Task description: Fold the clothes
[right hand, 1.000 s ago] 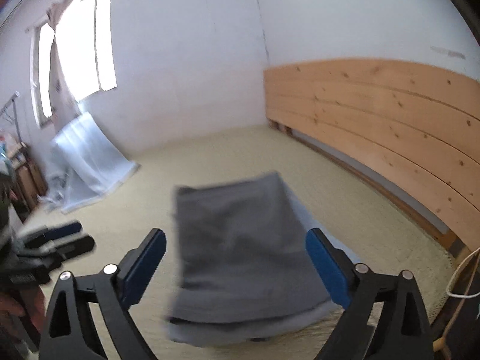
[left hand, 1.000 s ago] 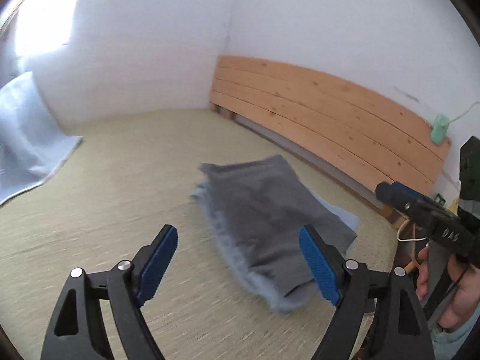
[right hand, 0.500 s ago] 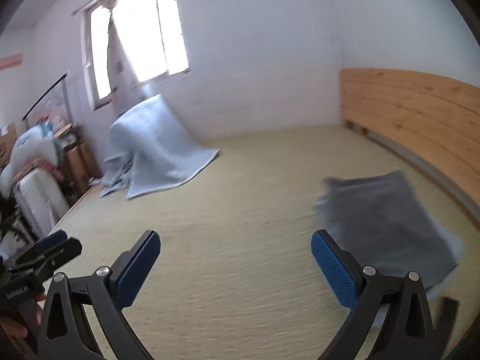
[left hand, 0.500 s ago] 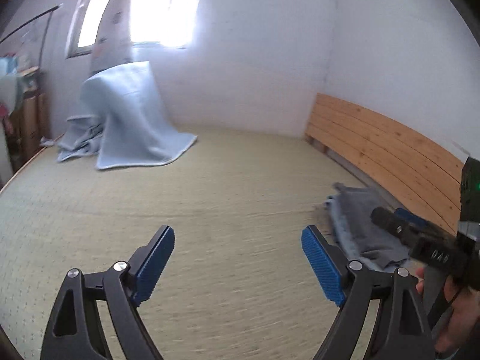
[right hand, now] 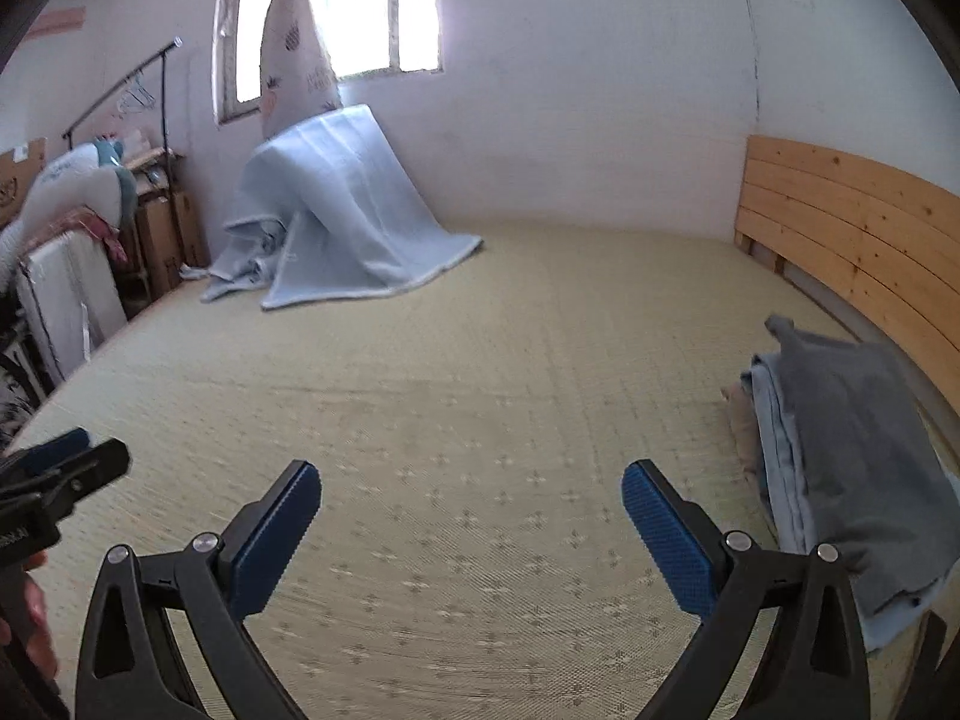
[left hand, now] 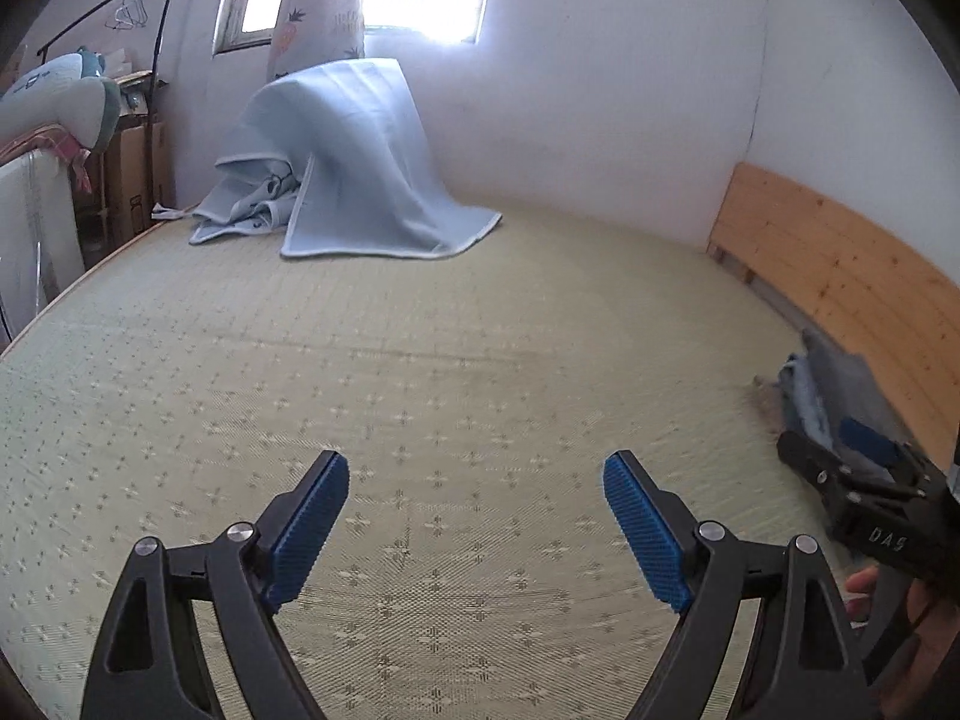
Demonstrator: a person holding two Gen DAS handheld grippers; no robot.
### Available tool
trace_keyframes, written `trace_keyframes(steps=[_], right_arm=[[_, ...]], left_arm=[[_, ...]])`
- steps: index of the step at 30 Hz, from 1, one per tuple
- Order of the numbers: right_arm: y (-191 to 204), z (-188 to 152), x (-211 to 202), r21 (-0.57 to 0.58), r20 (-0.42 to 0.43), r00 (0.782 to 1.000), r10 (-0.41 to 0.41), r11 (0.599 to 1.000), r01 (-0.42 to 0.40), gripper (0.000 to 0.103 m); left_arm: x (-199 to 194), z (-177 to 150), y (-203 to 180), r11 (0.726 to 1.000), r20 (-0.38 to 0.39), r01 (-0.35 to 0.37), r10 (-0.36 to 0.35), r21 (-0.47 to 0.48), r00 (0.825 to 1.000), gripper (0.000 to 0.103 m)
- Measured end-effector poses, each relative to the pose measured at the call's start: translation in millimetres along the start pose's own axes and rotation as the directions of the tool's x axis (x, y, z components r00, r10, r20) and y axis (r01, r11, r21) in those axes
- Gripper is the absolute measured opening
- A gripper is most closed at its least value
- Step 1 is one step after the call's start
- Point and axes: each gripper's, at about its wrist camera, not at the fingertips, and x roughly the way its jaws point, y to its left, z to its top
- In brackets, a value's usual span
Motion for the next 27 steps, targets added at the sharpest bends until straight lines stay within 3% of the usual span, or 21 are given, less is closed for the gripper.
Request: trace_keyframes(steps=[5, 9, 12, 20, 27], right_arm=[[-5.8, -23.2, 36.7, 0.004, -0.1, 0.995, -0.021, 1.0, 0.022, 0.103], [-5.9, -25.4, 46.7, -0.013, -0.104, 0.994, -0.03, 0.999, 0.029, 0.103], [-4.8, -27.4, 54.5, -0.04, -0.113, 0.992, -0.052, 0.998, 0.048, 0.103], [-7.3, -30.4, 77.3, -0.036, -0.15, 0.986, -0.068, 0.997, 0.063, 0.103], [-3.1, -33.6, 77.4, -0.022, -0.161, 0.986, -0.046, 0.999, 0.043, 0.103]], left_arm=[[27.8, -14.6, -24.1, 0.995, -0.04, -0.044, 0.048, 0.095, 0.998, 0.09], [41.1, -27.9, -45.1, 0.977, -0.05, -0.086, 0.097, 0.197, 0.994, 0.09], [45.3, -32.2, -46.9, 0.977, -0.053, -0.088, 0.1, 0.197, 0.994, 0.09], [48.7, -20.4, -26.9, 0.992, -0.063, -0.091, 0.096, 0.088, 0.993, 0.09], [56.4, -25.2, -17.4, 0.989, -0.091, -0.119, 0.126, 0.086, 0.988, 0.09]])
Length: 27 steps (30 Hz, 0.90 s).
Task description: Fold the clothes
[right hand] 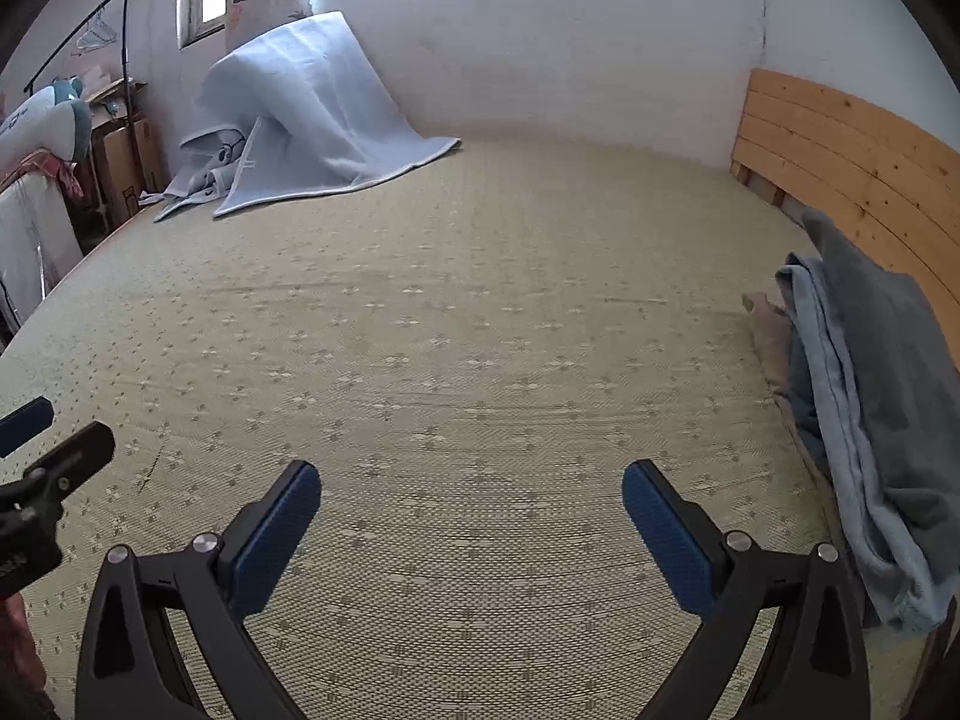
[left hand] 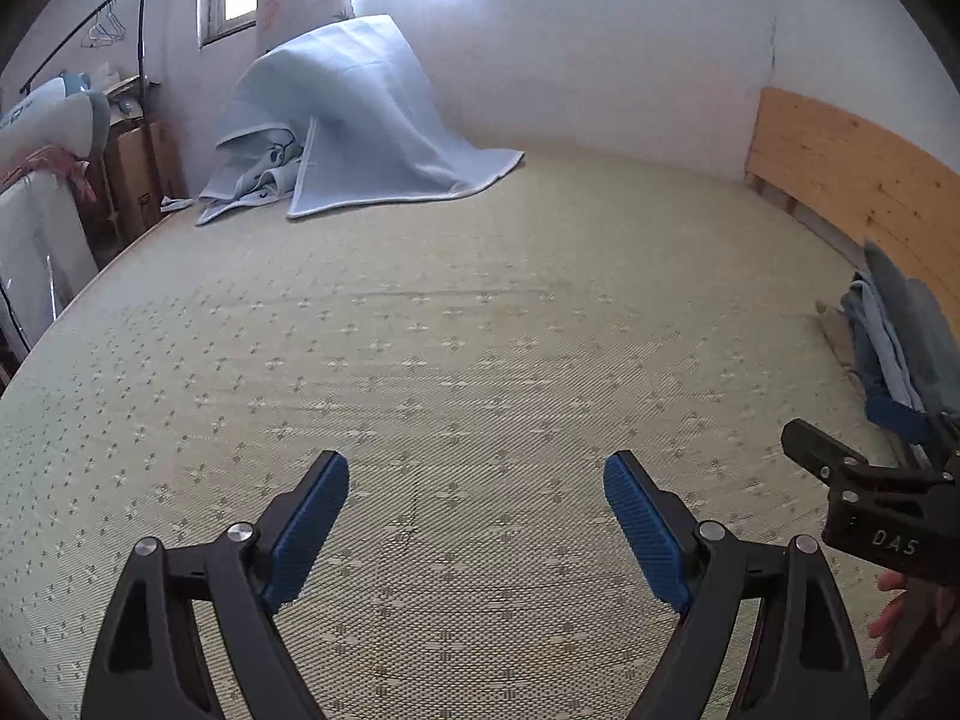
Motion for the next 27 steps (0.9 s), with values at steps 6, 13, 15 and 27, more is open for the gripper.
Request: trace_keyframes(steps=[6, 13, 15, 27], right_arm=[[2.1, 1.1, -2.3, 0.015, -0.002, 1.0, 0.006, 1.0, -0.006, 0.103], [6.9, 1.2, -1.5, 0.006, 0.0, 1.0, 0.017, 1.0, -0.017, 0.103], [8.8, 0.5, -0.1, 0.003, -0.004, 1.0, 0.022, 1.0, -0.022, 0.103], [15.6, 1.9, 2.4, -0.001, -0.002, 1.0, 0.02, 1.0, -0.02, 0.103]], left_arm=[[3.0, -1.3, 2.6, 1.0, -0.014, 0.009, -0.009, -0.001, 1.0, 0.09], [7.0, -4.2, 3.5, 1.0, -0.032, 0.004, -0.004, -0.003, 0.999, 0.09], [6.4, -4.1, 3.4, 1.0, -0.028, 0.003, -0.003, -0.003, 1.0, 0.09], [5.9, -3.9, 2.4, 1.0, -0.021, -0.008, 0.008, 0.001, 1.0, 0.09]])
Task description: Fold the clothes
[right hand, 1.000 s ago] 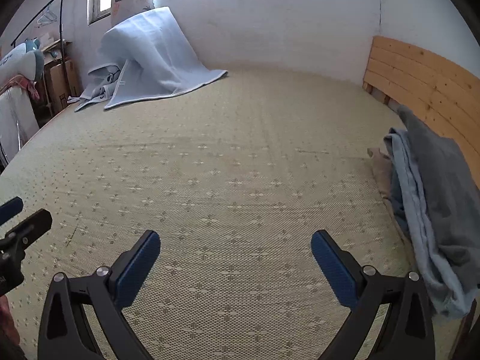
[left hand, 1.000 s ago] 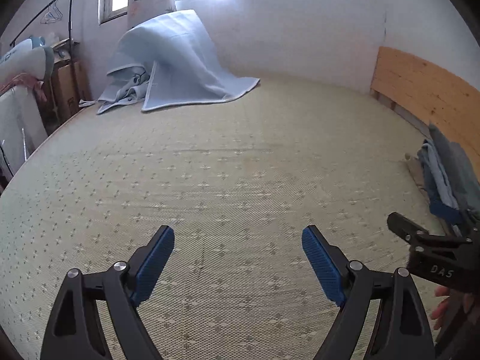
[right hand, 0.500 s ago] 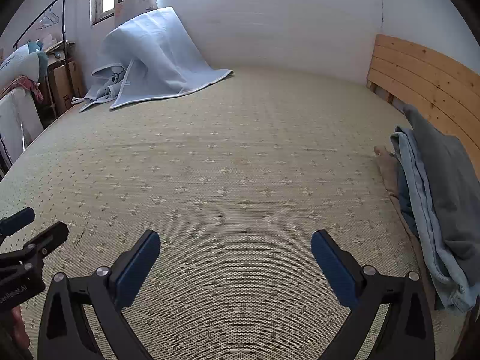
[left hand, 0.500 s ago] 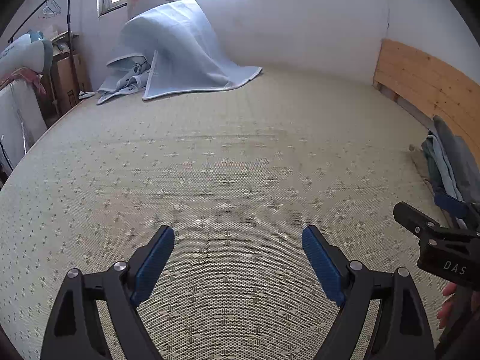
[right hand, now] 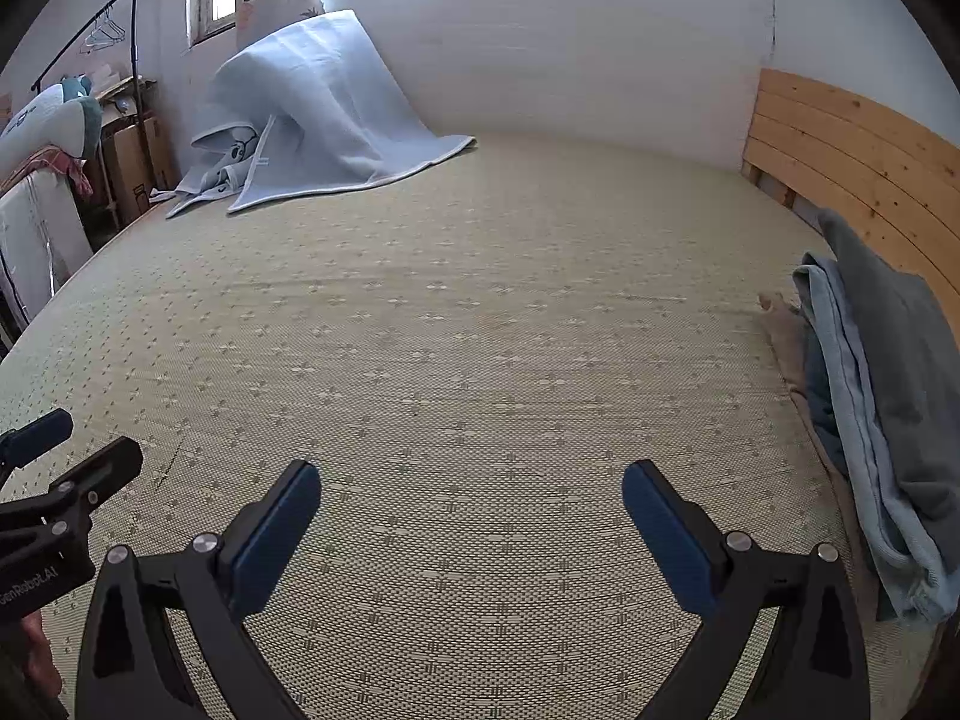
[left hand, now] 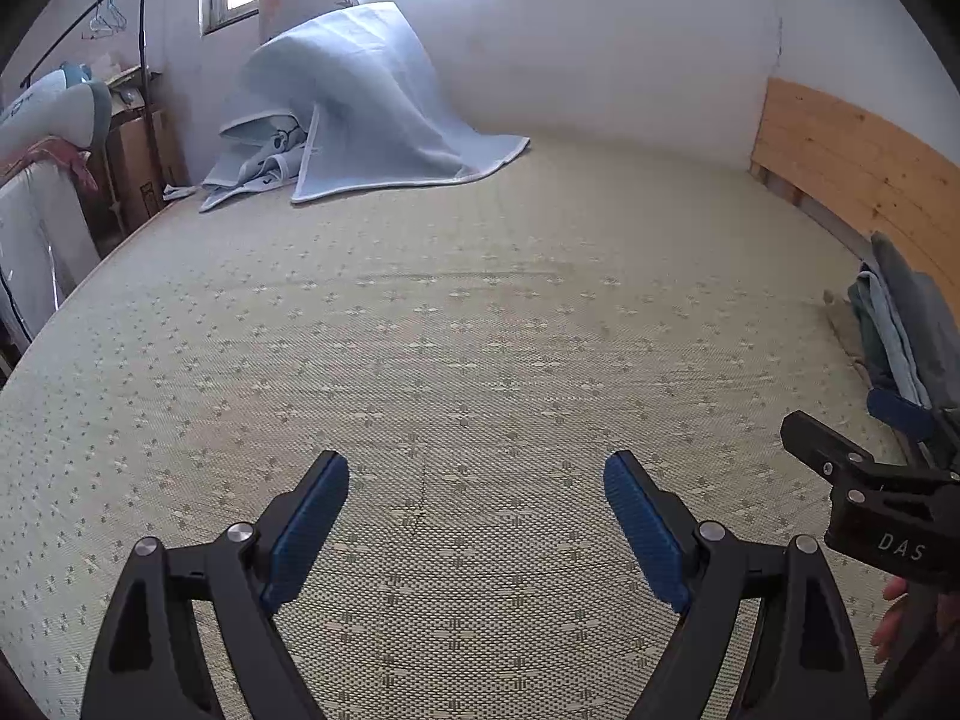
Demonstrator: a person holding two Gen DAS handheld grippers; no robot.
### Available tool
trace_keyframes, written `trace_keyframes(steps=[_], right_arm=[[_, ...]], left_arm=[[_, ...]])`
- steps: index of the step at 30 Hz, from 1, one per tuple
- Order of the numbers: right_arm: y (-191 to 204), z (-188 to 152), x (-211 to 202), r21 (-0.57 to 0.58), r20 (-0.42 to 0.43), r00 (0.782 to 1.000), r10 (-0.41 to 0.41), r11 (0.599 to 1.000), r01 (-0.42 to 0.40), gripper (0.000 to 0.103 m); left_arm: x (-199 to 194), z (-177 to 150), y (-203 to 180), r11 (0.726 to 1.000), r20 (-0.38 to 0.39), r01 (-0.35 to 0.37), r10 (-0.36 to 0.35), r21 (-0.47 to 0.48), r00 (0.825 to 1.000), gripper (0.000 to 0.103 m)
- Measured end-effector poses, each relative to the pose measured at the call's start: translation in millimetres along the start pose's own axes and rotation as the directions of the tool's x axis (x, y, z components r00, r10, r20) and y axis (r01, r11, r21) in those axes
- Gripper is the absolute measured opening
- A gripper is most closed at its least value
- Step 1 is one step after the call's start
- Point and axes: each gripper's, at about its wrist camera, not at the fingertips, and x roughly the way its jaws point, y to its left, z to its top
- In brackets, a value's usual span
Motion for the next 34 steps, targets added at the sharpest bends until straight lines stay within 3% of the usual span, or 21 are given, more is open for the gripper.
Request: trace_keyframes(steps=[34], right_arm=[[0.8, -2.2, -1.4, 0.001, -0.002, 1.0, 0.002, 1.0, -0.002, 0.103]], left_arm=[[-11.2, 1.6, 2.5, 1.0, 0.044, 0.007, -0.006, -0.013, 0.999, 0.09]])
